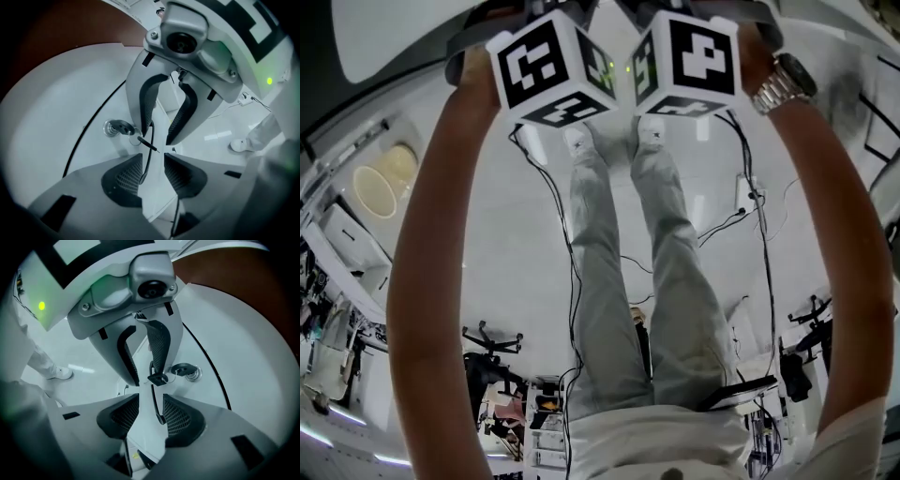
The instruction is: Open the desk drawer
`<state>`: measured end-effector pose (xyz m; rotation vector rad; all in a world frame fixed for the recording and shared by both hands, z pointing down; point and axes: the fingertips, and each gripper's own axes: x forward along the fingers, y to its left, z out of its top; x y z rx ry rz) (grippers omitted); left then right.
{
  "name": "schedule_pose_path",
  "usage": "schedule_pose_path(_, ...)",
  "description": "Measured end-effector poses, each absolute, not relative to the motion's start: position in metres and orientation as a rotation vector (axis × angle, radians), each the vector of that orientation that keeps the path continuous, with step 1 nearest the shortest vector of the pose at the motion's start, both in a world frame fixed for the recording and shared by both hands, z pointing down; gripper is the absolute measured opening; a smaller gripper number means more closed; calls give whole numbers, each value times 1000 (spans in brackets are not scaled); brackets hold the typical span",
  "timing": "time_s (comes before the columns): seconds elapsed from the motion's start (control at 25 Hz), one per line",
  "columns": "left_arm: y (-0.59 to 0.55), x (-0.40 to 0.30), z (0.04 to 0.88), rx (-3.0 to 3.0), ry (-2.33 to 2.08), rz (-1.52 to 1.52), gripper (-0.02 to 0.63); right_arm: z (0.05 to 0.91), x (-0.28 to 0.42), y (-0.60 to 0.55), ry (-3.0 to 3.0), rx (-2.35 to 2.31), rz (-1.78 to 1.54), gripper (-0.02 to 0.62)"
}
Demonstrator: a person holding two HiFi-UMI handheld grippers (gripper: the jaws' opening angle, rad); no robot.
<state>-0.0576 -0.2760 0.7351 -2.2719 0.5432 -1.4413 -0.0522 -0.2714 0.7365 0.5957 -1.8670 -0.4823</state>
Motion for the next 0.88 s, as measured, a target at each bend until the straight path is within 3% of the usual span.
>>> schedule_pose_path(0.28,-279,-58,743,-2224,529,-1435,139,748,-54,-280,-1830,569,-500,116)
schedule_pose_path(0.44,-284,-57,735,-2192,555,-1408,66,740,-51,-286,-1816,609,-542,51)
schedule_pose_path(0.88,-279,-59,735,-2296,563,-1469,38,742,-51,-280,-1769,534,-574,38)
